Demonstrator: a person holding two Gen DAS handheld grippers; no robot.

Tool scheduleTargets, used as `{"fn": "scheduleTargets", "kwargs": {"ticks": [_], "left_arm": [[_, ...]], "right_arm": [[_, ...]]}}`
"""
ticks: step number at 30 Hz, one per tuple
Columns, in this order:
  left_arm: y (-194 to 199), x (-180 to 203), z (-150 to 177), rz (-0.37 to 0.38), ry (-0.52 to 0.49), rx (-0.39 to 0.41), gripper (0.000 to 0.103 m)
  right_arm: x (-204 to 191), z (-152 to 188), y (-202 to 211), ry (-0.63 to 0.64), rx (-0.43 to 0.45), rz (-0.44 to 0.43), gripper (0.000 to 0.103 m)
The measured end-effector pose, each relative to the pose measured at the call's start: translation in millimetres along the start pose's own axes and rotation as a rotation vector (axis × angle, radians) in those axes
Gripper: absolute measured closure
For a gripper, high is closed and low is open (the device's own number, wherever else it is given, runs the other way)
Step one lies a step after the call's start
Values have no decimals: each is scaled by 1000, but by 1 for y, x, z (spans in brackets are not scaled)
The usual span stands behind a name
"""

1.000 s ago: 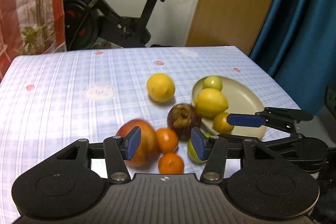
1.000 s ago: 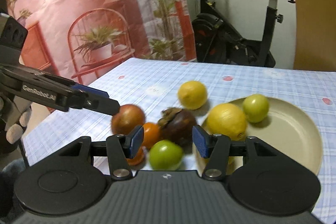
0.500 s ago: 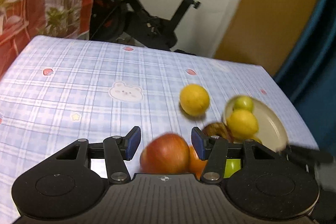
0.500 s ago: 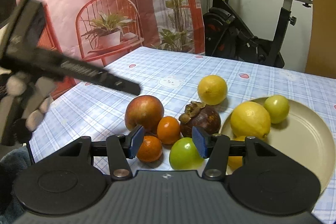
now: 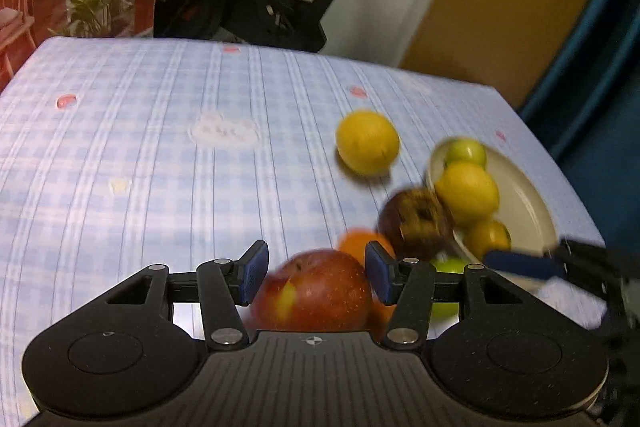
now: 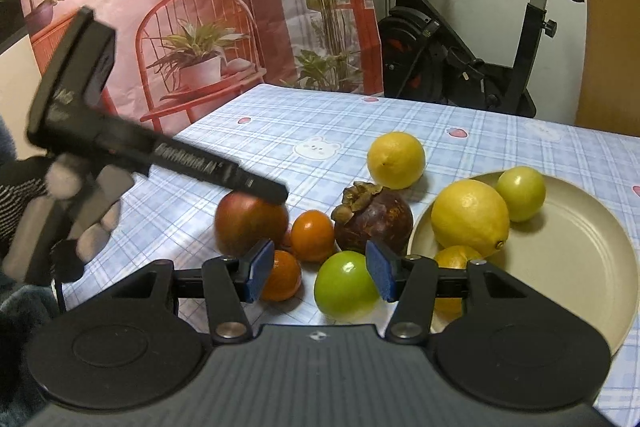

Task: Organize fruits
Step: 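Move the left gripper toward the red apple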

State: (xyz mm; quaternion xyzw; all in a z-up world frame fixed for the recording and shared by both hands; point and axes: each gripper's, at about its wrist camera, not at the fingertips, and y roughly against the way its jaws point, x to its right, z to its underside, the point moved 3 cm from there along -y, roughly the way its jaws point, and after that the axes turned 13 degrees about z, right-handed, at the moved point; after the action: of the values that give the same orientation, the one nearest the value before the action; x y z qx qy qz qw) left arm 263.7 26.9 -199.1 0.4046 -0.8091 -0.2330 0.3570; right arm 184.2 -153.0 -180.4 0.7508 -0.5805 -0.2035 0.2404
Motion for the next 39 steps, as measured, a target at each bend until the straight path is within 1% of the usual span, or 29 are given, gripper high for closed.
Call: {"fn": "scheduleTargets", "kwargs": {"ticks": [2, 7, 10, 13, 16, 25, 27, 29, 31, 33, 34, 35, 39], "left_arm": [[7, 1, 10, -12, -5, -1, 46], [28, -7, 29, 6, 49, 26, 46], [35, -11, 33, 21, 62, 41, 46], [39, -14, 40, 45, 97, 47, 46], [41, -18, 44, 68, 131, 54, 46], [44, -20, 48, 91, 169, 59, 46], [45, -20, 49, 97, 176, 63, 46], [47, -21, 50, 105, 188, 71, 46], [49, -22, 50, 116, 201, 79, 46], [54, -22, 51, 150, 213, 90, 46], [56, -22, 51, 169, 217, 94, 46], [56, -21, 51, 177, 217, 97, 46], [63, -23, 54, 175, 232, 130, 46]], "right_arm": [[-2, 1, 2, 3, -3, -3, 49], [-7, 2, 3, 15, -5, -15, 49], [-13, 3, 2, 21, -11, -28, 49], [-22, 3, 1, 38, -20, -45, 49], [-33, 4, 0, 67, -34, -76, 49], [-80, 3, -17, 181, -72, -148, 48], [-88, 3, -23, 208, -79, -156, 46], [-94, 4, -30, 230, -93, -158, 38], [-99, 5, -35, 239, -106, -166, 37], [-103, 6, -36, 257, -109, -173, 38], [-104, 8, -35, 264, -105, -177, 42], [-104, 9, -34, 269, -97, -176, 43], [-96, 11, -33, 230, -94, -181, 48]]}}
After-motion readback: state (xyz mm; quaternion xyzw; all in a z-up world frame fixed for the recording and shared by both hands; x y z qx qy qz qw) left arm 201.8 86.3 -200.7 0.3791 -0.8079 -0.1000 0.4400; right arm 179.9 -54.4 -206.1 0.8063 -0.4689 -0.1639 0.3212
